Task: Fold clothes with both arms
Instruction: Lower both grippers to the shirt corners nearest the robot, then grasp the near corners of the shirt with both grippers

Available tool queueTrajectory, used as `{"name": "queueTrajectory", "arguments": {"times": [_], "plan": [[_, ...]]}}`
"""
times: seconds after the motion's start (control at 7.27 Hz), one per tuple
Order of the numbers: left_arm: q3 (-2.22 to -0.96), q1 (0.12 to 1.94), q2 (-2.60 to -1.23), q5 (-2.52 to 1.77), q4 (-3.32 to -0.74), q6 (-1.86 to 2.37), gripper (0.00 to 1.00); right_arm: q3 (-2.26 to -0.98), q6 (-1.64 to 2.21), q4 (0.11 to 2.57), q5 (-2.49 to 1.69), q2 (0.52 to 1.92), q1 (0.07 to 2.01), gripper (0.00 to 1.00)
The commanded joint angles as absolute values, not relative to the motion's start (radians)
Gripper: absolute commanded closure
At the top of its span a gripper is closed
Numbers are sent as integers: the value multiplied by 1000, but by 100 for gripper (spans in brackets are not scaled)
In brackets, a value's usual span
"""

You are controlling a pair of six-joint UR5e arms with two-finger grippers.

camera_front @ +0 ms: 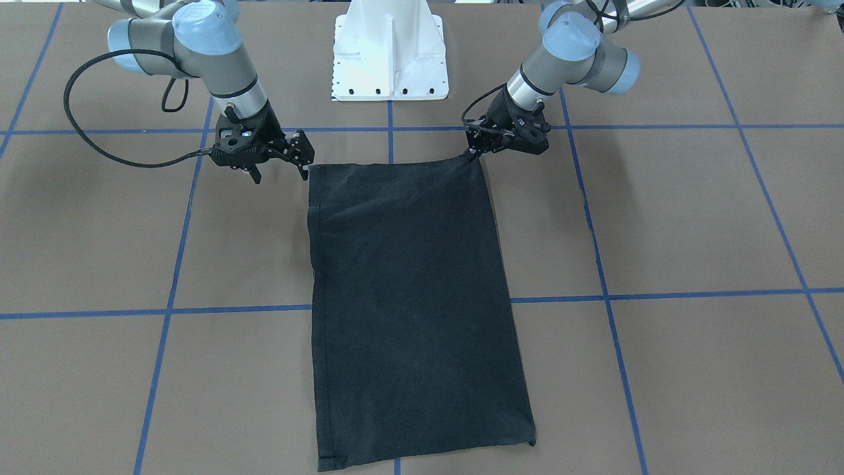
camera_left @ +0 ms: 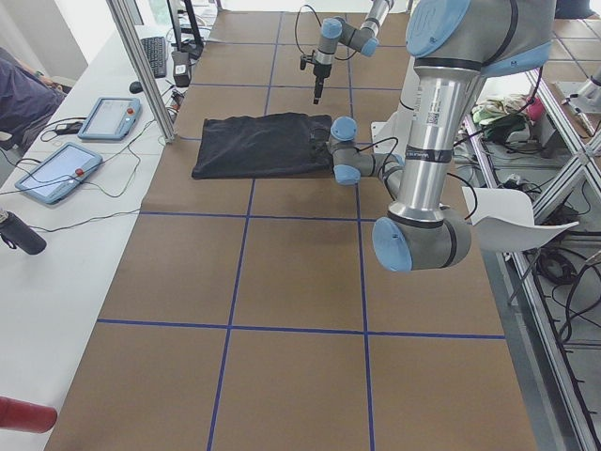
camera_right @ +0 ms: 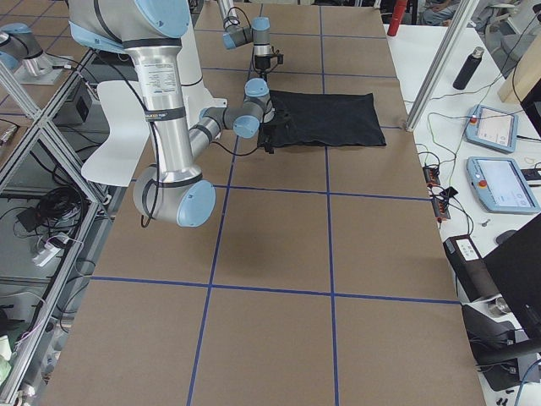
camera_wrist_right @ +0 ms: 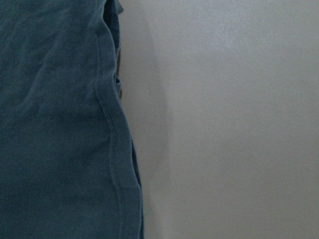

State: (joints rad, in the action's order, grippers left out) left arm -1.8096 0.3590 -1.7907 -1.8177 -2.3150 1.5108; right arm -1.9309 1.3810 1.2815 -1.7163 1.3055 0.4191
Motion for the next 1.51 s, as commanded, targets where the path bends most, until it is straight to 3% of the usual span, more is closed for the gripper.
{"name": "queueTrajectory", "arguments": {"times": [0.0, 0.55, 0.96, 1.24, 1.38], "plan": [[-1809, 359, -1790, -1818, -2315, 1511, 100, -1892, 1576, 1295, -1677, 1223, 374, 1], [-1810, 359, -1792, -1818, -2315, 1513, 100, -1790, 1837, 1295, -1620, 1141, 322, 6], [-1809, 359, -1790, -1818, -2315, 1513, 100, -1709, 1900, 1295, -1554, 1083, 299, 18], [-1809, 359, -1790, -1818, -2315, 1513, 100, -1710, 1924, 1293, -1549, 1077, 299, 43], [-1809, 359, -1790, -1818, -2315, 1513, 100, -1712, 1924, 1293, -1551, 1069, 301, 80]]}}
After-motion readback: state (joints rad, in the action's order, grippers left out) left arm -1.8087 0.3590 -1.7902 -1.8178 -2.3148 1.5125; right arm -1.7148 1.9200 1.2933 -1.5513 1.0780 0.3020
